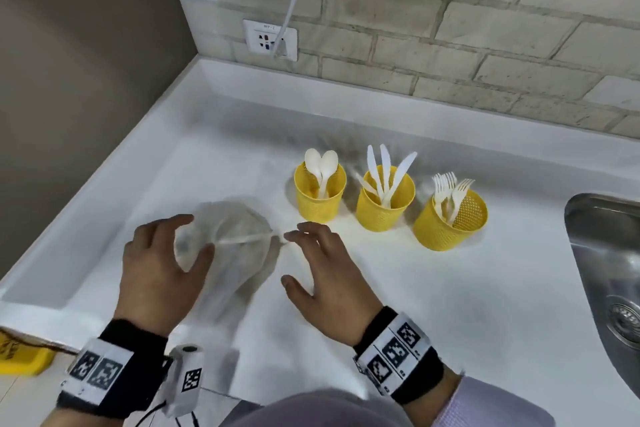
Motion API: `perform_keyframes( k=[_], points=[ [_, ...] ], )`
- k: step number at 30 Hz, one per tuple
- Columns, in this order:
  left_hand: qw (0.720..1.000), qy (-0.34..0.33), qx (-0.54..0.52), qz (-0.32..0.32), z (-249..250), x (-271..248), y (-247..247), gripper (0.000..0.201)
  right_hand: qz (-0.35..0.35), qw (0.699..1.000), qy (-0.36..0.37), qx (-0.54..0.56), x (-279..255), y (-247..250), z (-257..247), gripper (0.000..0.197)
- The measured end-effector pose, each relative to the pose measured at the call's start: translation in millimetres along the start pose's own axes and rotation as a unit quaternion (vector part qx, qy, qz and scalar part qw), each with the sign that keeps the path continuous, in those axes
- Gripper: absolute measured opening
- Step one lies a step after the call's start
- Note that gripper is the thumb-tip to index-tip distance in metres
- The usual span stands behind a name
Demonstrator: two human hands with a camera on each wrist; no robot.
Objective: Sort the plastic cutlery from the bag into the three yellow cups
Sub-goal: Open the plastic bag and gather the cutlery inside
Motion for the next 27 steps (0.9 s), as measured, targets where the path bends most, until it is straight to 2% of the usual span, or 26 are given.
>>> perform_keyframes(
  k=[3, 6, 9, 12, 17, 27],
  points=[
    [0.998, 0.063, -0.023, 0.0, -38, -11, 4, 0.061, -0.054, 0.999, -0.002, -0.008, 19, -35, -2, 0.069],
    [0.99, 0.122, -0.072, -0.026, -63, -14, -3, 0.066, -0.07, 0.997, -0.008, -0.019, 41, -57, -8, 0.08],
    [0.984, 0.147, -0.094, -0.049, -75, -7, -17, 0.067, -0.079, 0.996, -0.03, -0.004, 61, -73, -9, 0.09],
    [0.981, 0.151, -0.104, -0.068, -76, 2, -30, 0.061, -0.093, 0.995, -0.038, -0.013, 75, -86, -10, 0.094],
    [0.976, 0.15, -0.12, -0.099, -64, 9, -43, 0.049, -0.103, 0.994, -0.042, -0.018, 80, -94, -7, 0.088],
    [0.974, 0.114, -0.091, -0.171, -17, -15, -81, 0.053, -0.086, 0.995, -0.057, -0.005, 26, -68, 27, 0.079]
  ],
)
Point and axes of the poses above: each hand's wrist, its own x-axis towards the middle knuckle, its own y-axis out of the back of the hand, z = x × y, the point moved 10 cm from there along x, towards the middle knuckle, and after that the axes turned 9 degrees about -z, right-handed, at the moved point
